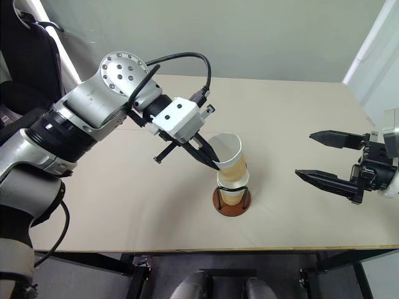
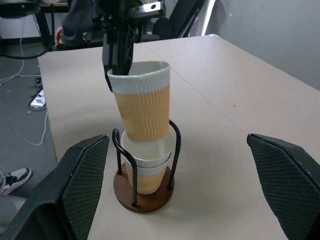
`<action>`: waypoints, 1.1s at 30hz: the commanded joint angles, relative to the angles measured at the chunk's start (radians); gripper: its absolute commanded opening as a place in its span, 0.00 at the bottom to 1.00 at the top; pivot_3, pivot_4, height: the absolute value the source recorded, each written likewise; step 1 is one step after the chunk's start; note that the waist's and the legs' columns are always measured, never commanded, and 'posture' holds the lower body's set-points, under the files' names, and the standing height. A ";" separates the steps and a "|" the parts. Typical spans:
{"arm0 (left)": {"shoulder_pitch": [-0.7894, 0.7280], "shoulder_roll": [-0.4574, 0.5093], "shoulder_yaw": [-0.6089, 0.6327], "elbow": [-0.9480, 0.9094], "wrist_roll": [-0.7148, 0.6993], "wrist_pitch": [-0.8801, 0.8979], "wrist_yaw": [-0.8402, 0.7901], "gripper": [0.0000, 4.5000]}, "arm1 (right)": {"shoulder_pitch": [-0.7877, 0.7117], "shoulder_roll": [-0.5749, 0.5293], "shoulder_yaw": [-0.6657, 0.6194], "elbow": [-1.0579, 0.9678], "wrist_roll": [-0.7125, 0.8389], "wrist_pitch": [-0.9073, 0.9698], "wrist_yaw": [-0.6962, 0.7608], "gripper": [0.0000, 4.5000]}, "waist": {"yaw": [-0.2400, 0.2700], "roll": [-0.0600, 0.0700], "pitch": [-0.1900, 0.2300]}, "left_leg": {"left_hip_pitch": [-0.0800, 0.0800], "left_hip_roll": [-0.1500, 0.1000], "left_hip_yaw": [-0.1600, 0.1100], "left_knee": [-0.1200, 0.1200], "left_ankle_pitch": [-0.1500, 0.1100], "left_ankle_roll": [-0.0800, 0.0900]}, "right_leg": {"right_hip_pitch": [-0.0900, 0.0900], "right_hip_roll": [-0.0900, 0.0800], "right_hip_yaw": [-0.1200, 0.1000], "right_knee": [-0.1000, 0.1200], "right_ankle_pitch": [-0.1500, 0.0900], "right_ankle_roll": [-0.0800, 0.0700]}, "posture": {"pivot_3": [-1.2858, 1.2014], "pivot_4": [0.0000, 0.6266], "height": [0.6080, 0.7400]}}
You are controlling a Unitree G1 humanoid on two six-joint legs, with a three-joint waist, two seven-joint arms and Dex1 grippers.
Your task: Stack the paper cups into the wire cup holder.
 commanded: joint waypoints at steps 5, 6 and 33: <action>-0.010 0.016 -0.016 -0.016 0.022 -0.031 -0.031 0.01 | 0.011 -0.008 -0.055 -0.024 0.024 -0.004 -0.017 1.00 | -0.001 0.000 0.000 | 0.000 0.000 0.000 -0.001 0.000 0.000 | 0.000 0.000 0.000 0.000 0.000 0.000 | 0.52 0.24 1.00; -0.008 0.018 -0.024 -0.012 0.032 -0.039 -0.031 0.01 | 0.012 -0.008 -0.054 -0.024 0.023 -0.005 -0.017 1.00 | -0.001 0.000 0.000 | 0.000 0.000 0.000 -0.001 0.000 0.000 | -0.001 0.000 0.000 0.000 0.000 0.000 | 0.52 0.24 1.00; 0.070 -0.082 0.354 0.149 0.110 0.119 -0.014 0.99 | -0.006 -0.010 -0.003 -0.003 0.028 -0.039 0.020 1.00 | -0.006 0.000 0.000 | -0.001 0.000 0.000 0.000 0.000 0.000 | -0.001 0.000 0.000 0.000 0.000 0.000 | 0.52 0.24 1.00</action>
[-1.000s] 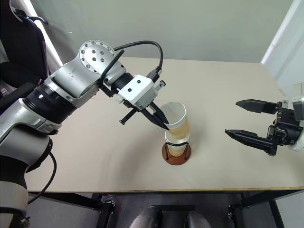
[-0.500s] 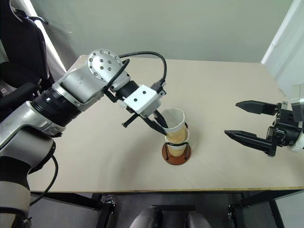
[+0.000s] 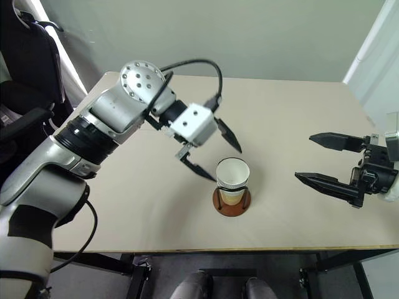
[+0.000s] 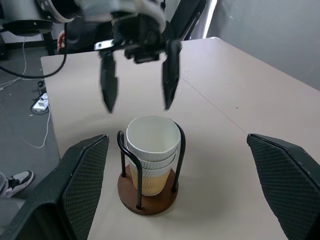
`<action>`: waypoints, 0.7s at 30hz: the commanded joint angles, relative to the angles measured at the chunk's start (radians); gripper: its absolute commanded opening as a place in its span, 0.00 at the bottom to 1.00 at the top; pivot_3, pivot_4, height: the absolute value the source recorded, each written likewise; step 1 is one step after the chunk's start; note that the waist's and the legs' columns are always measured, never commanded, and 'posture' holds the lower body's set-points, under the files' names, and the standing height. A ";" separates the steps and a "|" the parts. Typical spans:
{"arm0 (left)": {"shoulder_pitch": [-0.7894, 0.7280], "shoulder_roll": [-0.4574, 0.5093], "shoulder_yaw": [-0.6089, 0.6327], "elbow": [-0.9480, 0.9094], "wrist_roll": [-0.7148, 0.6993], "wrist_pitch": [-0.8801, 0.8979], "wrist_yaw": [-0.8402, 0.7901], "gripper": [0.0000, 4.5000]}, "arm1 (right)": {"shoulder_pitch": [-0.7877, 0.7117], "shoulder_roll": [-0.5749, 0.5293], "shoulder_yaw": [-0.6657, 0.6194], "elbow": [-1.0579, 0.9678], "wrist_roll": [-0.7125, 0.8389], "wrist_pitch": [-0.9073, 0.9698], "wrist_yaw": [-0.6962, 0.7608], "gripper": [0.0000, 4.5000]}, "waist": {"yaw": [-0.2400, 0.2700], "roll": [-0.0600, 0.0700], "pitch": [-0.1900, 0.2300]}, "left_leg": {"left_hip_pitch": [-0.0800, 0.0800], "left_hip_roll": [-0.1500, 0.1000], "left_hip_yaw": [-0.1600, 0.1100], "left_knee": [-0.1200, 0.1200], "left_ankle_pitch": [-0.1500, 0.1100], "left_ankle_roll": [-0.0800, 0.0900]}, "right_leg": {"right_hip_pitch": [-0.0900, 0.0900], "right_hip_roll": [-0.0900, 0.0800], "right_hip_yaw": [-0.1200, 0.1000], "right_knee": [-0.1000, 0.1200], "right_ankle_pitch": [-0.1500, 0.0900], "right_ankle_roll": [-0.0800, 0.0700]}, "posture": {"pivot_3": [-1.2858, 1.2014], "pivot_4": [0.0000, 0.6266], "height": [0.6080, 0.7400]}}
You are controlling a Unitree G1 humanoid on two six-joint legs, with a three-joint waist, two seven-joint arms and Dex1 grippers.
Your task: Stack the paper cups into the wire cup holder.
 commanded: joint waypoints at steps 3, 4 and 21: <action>0.079 0.120 0.317 0.025 -0.122 0.326 -0.005 0.99 | -0.042 -0.037 0.054 0.072 -0.049 -0.044 0.065 1.00 | -0.015 0.001 -0.001 | 0.001 0.000 0.001 -0.001 0.000 0.000 | -0.001 0.000 0.000 0.000 0.000 0.000 | 0.52 0.24 1.00; 0.098 0.135 0.355 0.022 -0.136 0.385 -0.004 0.99 | -0.043 -0.042 0.061 0.091 -0.063 -0.050 0.079 1.00 | -0.017 0.002 -0.001 | 0.001 0.000 0.001 -0.002 0.000 0.000 | -0.001 0.000 0.001 0.000 0.000 0.000 | 0.52 0.24 1.00; 0.978 0.505 0.806 -0.265 -0.121 0.595 0.081 0.99 | -0.074 -0.105 0.229 0.426 -0.293 -0.181 0.368 1.00 | -0.008 0.005 -0.003 | 0.012 -0.001 0.002 -0.003 0.001 -0.002 | 0.007 0.000 0.004 0.001 -0.002 -0.010 | 0.52 0.24 1.00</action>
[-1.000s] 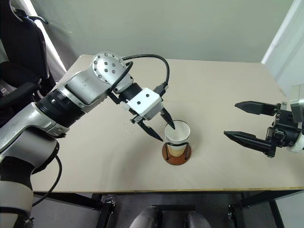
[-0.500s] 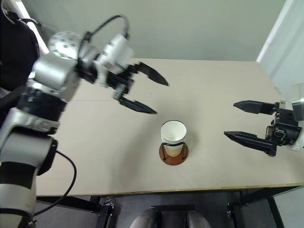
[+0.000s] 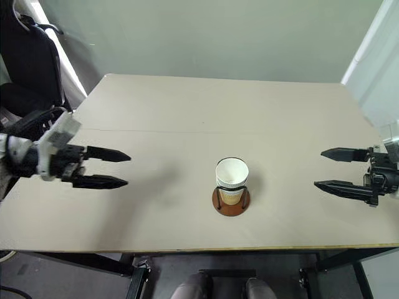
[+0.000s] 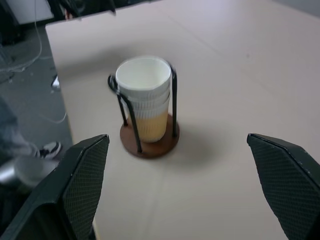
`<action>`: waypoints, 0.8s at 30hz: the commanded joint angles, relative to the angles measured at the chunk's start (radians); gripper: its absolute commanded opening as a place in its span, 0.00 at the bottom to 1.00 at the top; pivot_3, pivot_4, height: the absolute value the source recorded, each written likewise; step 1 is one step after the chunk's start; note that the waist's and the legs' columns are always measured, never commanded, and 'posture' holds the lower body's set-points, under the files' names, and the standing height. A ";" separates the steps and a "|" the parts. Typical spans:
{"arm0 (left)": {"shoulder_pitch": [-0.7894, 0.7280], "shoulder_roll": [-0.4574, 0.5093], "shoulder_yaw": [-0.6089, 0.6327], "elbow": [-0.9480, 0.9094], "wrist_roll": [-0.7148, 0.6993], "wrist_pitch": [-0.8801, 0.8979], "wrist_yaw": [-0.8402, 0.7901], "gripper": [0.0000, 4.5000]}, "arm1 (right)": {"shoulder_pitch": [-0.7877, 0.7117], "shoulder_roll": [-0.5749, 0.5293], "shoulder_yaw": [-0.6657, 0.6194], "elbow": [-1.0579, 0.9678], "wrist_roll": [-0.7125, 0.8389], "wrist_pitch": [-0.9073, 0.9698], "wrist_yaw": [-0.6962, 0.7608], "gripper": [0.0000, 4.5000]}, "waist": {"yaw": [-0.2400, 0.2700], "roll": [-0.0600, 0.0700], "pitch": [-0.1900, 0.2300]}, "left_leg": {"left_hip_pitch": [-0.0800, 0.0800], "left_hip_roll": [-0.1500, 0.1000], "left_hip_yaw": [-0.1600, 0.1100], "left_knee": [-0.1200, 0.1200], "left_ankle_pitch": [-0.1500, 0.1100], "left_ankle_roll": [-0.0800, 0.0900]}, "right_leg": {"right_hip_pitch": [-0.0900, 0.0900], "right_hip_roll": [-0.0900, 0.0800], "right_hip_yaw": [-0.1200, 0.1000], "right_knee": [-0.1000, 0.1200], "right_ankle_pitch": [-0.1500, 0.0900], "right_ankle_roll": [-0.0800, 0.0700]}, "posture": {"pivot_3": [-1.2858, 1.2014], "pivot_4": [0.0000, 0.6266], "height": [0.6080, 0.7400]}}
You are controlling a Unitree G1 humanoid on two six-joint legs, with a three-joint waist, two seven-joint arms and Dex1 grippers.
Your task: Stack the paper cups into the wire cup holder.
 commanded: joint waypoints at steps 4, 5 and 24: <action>0.184 -0.153 0.184 -0.158 -0.042 -0.027 0.195 0.99 | -0.046 0.068 0.081 0.049 -0.112 -0.157 -0.002 1.00 | -0.006 -0.001 -0.001 | 0.006 0.000 0.000 -0.006 0.001 -0.002 | 0.002 0.000 0.000 0.002 -0.005 -0.008 | 0.52 0.24 1.00; 0.213 -0.178 0.202 -0.183 -0.041 -0.032 0.217 0.99 | -0.046 0.085 0.084 0.052 -0.122 -0.176 -0.004 1.00 | -0.009 -0.002 -0.001 | 0.007 0.000 0.000 -0.006 0.001 -0.002 | 0.003 0.000 0.000 0.002 -0.004 -0.007 | 0.52 0.24 1.00; 0.294 -0.292 0.303 -0.325 -0.097 -0.021 0.322 0.99 | -0.121 0.242 0.134 0.062 -0.172 -0.264 -0.077 1.00 | -0.016 -0.002 -0.001 | 0.010 0.002 0.000 -0.015 0.003 -0.006 | 0.002 0.001 0.000 0.002 -0.002 -0.006 | 0.52 0.24 1.00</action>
